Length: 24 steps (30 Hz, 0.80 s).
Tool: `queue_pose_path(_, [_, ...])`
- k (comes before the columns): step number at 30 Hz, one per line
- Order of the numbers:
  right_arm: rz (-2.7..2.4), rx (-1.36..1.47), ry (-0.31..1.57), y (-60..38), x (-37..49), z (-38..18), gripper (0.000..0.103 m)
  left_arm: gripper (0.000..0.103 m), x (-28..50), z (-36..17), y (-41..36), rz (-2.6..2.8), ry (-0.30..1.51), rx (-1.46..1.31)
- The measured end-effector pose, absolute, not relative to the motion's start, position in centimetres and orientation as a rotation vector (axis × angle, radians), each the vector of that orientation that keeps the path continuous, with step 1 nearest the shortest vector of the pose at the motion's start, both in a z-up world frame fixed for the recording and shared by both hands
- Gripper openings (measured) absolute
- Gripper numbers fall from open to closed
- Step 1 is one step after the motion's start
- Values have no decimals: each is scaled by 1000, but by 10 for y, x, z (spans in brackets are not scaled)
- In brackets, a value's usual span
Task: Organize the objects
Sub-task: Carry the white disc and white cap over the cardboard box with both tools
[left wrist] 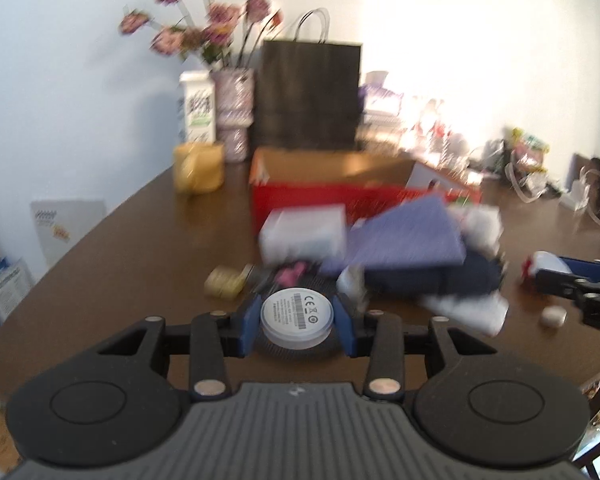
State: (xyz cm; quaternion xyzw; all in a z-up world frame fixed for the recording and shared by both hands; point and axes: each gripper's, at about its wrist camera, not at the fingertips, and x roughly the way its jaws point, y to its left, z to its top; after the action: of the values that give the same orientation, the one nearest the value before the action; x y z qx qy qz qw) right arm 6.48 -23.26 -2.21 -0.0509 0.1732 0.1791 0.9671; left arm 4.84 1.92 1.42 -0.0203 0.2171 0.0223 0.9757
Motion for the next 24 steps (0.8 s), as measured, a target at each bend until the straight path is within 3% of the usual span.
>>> queue_pose_path(10, [379,-111,237,-201,139,15,39,40,126,47,2,21,340,-50])
queue_pose_path(24, [371,-72,311,-178,269,29,39,40,248,64,7,43,326,-95])
